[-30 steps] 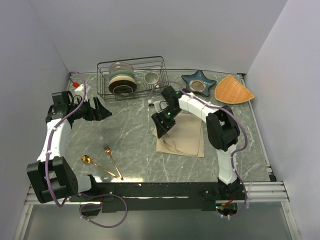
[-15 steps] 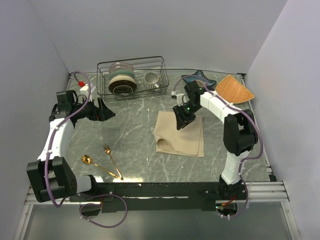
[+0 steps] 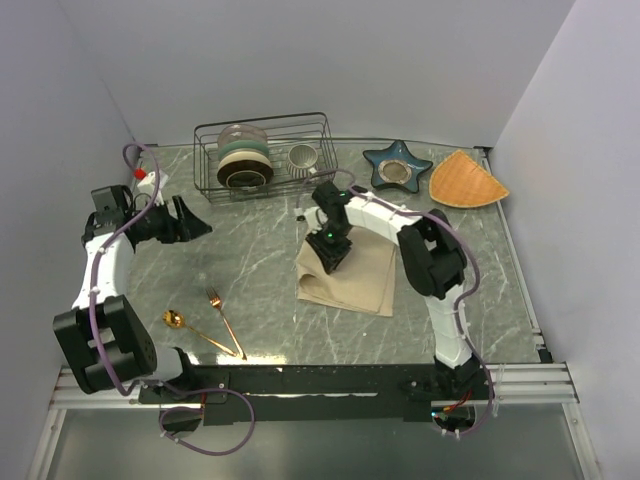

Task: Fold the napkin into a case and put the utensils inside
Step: Fold the rectangle-folded napkin at the center of the board.

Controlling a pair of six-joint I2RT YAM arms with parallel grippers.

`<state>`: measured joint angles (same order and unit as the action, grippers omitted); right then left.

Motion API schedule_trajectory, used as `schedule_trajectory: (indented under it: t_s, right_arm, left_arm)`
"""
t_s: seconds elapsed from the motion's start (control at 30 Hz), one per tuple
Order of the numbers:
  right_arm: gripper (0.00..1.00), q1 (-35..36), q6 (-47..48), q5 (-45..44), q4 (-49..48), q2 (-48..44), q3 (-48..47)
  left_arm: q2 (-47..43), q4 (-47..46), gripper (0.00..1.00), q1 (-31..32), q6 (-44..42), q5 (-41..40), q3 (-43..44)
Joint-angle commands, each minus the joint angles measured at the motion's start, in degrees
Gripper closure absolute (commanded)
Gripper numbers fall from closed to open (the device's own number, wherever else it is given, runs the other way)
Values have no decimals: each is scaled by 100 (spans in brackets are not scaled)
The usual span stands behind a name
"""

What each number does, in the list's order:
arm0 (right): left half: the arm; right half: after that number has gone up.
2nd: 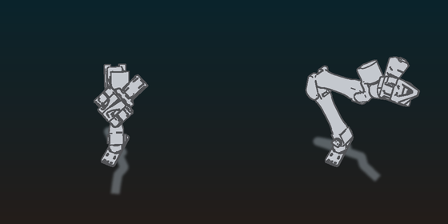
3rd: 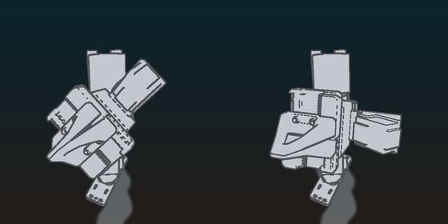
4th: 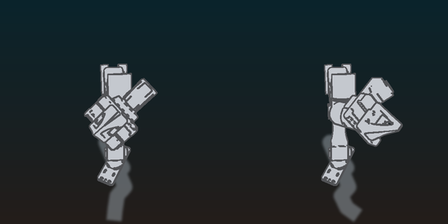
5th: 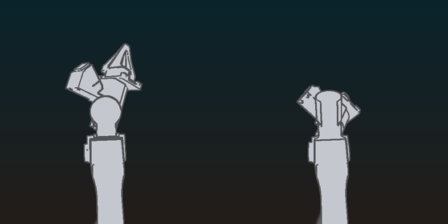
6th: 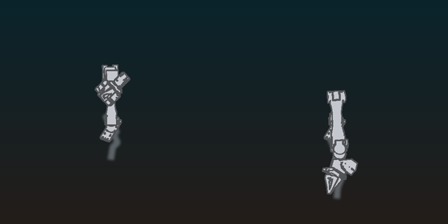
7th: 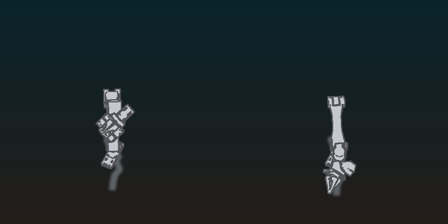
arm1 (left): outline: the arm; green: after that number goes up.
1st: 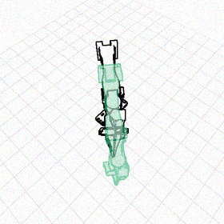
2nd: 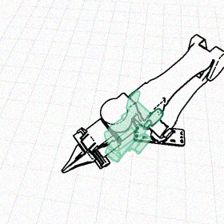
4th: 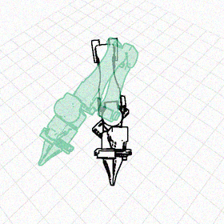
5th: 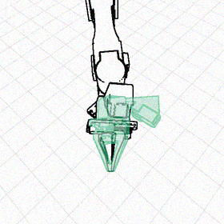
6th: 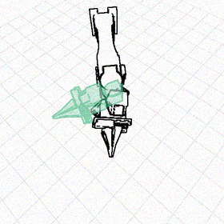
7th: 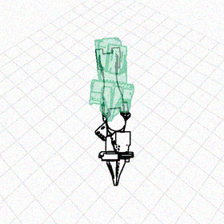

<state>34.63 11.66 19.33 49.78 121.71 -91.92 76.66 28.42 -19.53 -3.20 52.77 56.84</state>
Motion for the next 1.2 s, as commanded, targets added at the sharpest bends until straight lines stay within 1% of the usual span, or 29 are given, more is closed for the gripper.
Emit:
schedule_trajectory:
  t_s: [0.0, 0.07, 0.17, 0.2, 0.27, 0.3, 0.33, 0.37, 0.4, 0.43, 0.47, 0.5, 0.53, 0.57, 0.6, 0.63, 0.67, 0.7, 0.77, 0.8, 0.83, 0.87, 0.9, 0.97, 1.0, 1.07, 1.17]
  right_arm:
    - [61, 438, 266, 17, -65, 344, -782]
    - [61, 518, 433, 97, 31, 353, -1108]
    - [60, 588, 697, 88, 146, 222, -1433]
    - [61, 571, 680, 71, 181, 161, -1486]
    - [61, 545, 513, 79, 260, -145, -1435]
    - [61, 518, 408, 97, 191, -287, -1138]
    - [61, 449, 146, 132, 129, -462, -909]
    - [61, 387, 30, 263, 76, -821, -654]
    - [60, 317, -93, 334, -98, -1007, -69]
    - [61, 159, -311, 369, -170, -1166, 224]
    - [60, 71, -392, 456, -214, -1402, 497]
    - [61, -17, -454, 457, -275, -1491, 969]
    - [61, -279, -567, 457, -311, -1571, 1200]
    - [61, -412, -612, 492, -346, -1702, 1394]
    - [61, -614, -647, 571, -424, -1755, 1735]
    - [61, -790, -735, 624, -460, -1808, 1861]
    - [61, -1131, -744, 677, -478, -1852, 1966]
    - [61, -1273, -762, 782, -469, -1870, 2080]
    - [61, -1519, -779, 844, -469, -1879, 2125]
    - [61, -1556, -788, 879, -478, -1862, 2126]
    - [62, -1565, -814, 923, -478, -1853, 2108]
    - [62, -1591, -823, 949, -469, -1827, 2064]
    - [61, -1574, -832, 967, -495, -1800, 1986]
    - [62, -1582, -876, 932, -495, -1660, 1880]
    - [62, -1574, -867, 897, -469, -1581, 1775]
    - [62, -1574, -780, 696, -452, -1362, 1669]
    - [62, -1565, -674, 546, -443, -1159, 1581]
  left_arm:
    - [-107, 602, 19, -69, -882, 444, 310]
    - [-239, 664, 21, -69, -1085, 471, 275]
    - [-397, 743, 29, -69, -1472, 514, 196]
    - [-415, 891, 33, -42, -1734, 523, 187]
    - [-433, 981, 39, 203, -2025, 332, 187]
    - [-476, 981, 44, 369, -2183, 156, 144]
    - [-512, 789, 47, 780, -2167, -2, 91]
    - [-547, 613, 49, 984, -2132, -143, 21]
    - [-608, 429, 54, 1212, -2001, -397, -119]
    - [-617, 18, 57, 1658, -1931, -513, -190]
    - [-591, -125, 58, 1906, -1886, -644, -234]
    - [-487, -266, 62, 2196, -1868, -907, -235]
    - [-390, -424, 64, 2704, -1868, -1074, -209]
    - [-258, -634, 66, 2935, -1842, -1189, -130]
    - [73, -715, 69, 3346, -1816, -1295, 97]
    - [294, -750, 72, 3533, -1781, -1479, 273]
    - [523, -725, 74, 3692, -1719, -1524, 693]
    - [1021, -663, 78, 3989, -1710, -1559, 914]
    - [1533, -549, 82, 4289, -1727, -1787, 1336]
    - [2006, -462, 85, 4430, -1736, -1884, 1687]
    - [2228, -426, 86, 4684, -1728, -2007, 1847]
    - [2456, -373, 87, 4765, -1728, -2164, 2005]
    - [2876, -190, 88, 4844, -1745, -2210, 2285]
    - [3222, -31, 91, 5002, -1798, -2437, 2489]
    - [3423, 40, 92, 5029, -1833, -2499, 2499]
    - [3478, 93, 93, 5064, -1999, -2744, 2333]
    - [3294, -56, 94, 5082, -2202, -2956, 1395]
